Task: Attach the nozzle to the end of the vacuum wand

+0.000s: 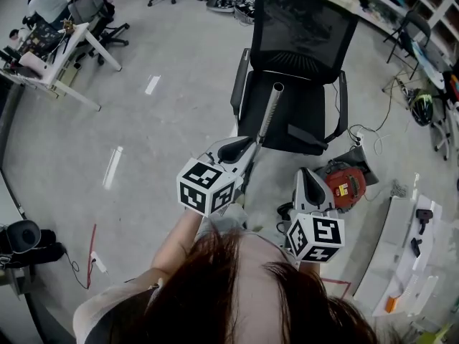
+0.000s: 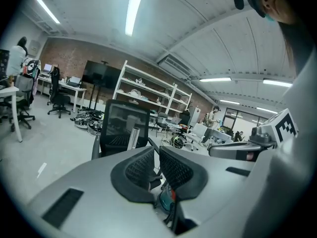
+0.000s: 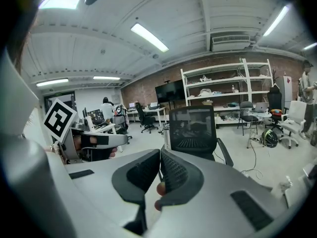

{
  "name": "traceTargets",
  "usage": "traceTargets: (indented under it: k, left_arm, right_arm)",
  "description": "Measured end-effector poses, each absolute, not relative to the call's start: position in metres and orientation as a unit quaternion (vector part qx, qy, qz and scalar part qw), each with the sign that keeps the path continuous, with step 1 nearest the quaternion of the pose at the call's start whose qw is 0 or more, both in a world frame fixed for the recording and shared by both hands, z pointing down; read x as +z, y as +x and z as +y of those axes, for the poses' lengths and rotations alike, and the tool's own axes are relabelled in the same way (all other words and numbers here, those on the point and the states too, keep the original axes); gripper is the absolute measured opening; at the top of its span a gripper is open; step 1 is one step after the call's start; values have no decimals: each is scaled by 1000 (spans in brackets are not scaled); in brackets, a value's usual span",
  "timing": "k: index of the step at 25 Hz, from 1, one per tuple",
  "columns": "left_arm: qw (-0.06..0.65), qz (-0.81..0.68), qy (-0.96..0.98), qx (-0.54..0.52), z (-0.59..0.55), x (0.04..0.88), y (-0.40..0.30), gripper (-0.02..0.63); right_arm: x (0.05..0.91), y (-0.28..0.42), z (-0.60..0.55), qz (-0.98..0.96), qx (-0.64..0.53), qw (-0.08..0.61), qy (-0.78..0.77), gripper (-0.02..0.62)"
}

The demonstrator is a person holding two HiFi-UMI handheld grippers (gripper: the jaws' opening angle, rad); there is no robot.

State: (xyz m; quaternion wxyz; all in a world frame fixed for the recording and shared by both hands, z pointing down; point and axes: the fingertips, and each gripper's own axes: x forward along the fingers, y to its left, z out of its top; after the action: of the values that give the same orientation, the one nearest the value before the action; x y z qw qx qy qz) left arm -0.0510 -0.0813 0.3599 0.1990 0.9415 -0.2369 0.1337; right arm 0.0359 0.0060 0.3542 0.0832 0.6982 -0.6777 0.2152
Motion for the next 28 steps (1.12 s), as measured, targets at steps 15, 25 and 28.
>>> traceTargets:
  k: [15,25,28]
  left_arm:
    - [206,-197,948,144,-133,380,-70,24]
    - [207,-195,949,133,-144,381,-65,24]
    - [209,-203,948,128,-145,383,-59,25]
  right_arm:
    - [367,4,-42,-654,219,86,719,26]
    - [371,12,-46,-641,221,90,730,26]
    - [375,21,-48,-642,223,87,729,26]
